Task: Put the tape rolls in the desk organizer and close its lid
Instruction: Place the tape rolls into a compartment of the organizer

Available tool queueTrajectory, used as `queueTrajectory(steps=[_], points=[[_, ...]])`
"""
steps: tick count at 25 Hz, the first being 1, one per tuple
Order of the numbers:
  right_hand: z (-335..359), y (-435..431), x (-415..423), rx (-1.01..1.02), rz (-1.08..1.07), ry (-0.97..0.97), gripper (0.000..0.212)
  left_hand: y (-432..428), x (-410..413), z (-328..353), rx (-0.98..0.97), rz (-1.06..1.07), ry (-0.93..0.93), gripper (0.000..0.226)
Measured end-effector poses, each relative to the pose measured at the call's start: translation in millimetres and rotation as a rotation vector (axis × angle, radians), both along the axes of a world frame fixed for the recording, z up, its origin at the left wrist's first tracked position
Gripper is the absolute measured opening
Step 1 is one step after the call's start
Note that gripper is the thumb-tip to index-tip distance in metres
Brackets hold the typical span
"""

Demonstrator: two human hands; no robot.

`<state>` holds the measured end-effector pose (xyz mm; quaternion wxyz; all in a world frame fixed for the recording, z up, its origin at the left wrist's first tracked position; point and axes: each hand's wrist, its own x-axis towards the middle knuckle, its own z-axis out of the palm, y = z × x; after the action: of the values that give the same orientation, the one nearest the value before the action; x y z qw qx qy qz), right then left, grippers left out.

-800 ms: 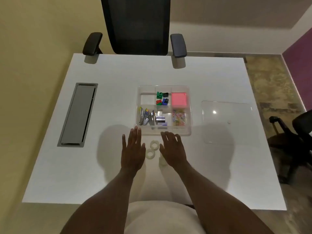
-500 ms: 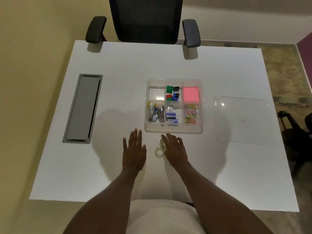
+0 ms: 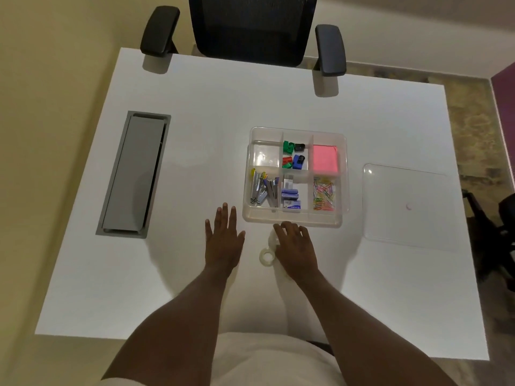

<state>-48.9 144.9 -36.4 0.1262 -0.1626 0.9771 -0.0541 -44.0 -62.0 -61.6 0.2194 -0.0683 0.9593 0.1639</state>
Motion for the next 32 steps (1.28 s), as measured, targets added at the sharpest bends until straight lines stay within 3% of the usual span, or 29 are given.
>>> queueTrajectory(steps=[3, 8, 14, 18, 25, 32], points=[[6, -4, -19, -0.092, 0.030, 0.143, 0.057, -1, -5, -5, 0.016, 0.007, -0.043, 0.075], [23, -21, -96, -0.153, -0.004, 0.195, 0.060, -1, -2, -13, -0.006, -0.013, -0.014, 0.078], [32, -55, -199, -0.132, -0.137, 0.160, 0.048, -2, 2, -21, -0.015, -0.001, 0.019, 0.079], [17, -70, -244, 0.029, -0.100, 0.076, 0.033, -3, 7, -30, -0.017, 0.013, 0.066, 0.080], [-4, -89, -270, 0.084, -0.078, 0.047, 0.032, -7, 8, -39, 0.002, 0.029, 0.086, 0.079], [2, -76, -254, 0.042, -0.065, 0.143, 0.024, -5, 4, -32, -0.025, 0.012, 0.038, 0.079]])
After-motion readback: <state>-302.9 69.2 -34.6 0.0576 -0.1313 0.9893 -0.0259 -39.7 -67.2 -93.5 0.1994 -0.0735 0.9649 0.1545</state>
